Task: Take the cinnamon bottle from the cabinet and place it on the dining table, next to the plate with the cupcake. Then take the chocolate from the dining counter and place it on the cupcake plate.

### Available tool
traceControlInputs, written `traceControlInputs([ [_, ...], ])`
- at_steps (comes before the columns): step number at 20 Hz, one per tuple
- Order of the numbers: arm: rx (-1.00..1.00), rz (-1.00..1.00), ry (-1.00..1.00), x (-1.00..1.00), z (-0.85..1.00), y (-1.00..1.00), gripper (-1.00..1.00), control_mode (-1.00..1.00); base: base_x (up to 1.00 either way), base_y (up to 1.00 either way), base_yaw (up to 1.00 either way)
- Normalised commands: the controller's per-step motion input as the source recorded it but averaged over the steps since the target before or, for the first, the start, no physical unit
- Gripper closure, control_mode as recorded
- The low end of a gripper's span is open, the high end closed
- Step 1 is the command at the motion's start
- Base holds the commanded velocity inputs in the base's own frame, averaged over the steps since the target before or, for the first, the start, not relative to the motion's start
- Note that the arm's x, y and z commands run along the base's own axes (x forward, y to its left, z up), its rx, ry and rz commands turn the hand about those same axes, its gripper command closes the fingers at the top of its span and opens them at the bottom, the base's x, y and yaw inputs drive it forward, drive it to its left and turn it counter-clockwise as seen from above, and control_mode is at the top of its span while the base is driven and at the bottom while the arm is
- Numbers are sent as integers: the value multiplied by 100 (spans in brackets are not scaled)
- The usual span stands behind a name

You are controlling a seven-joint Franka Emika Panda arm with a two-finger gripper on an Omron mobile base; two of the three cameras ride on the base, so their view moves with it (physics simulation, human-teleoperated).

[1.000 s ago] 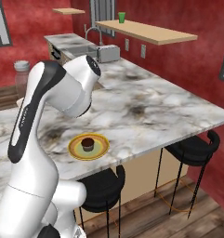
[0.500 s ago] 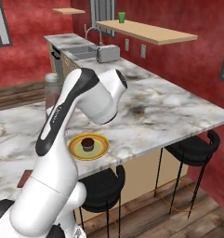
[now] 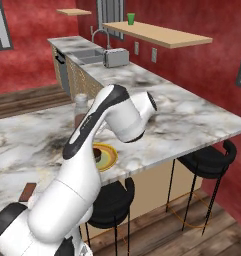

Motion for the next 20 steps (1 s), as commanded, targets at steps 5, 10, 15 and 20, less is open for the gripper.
traceControlInputs([
  [5, 0, 0, 0, 63, -41, -36, 100, -100, 0, 0, 0],
  [10, 0, 0, 0, 56, -53, -14, 100, -100, 0, 0, 0],
  [15, 0, 0, -1, 46, -51, -8, 100, -100, 0, 0, 0],
  [20, -1, 0, -1, 45, -33, -12, 100, -100, 0, 0, 0],
])
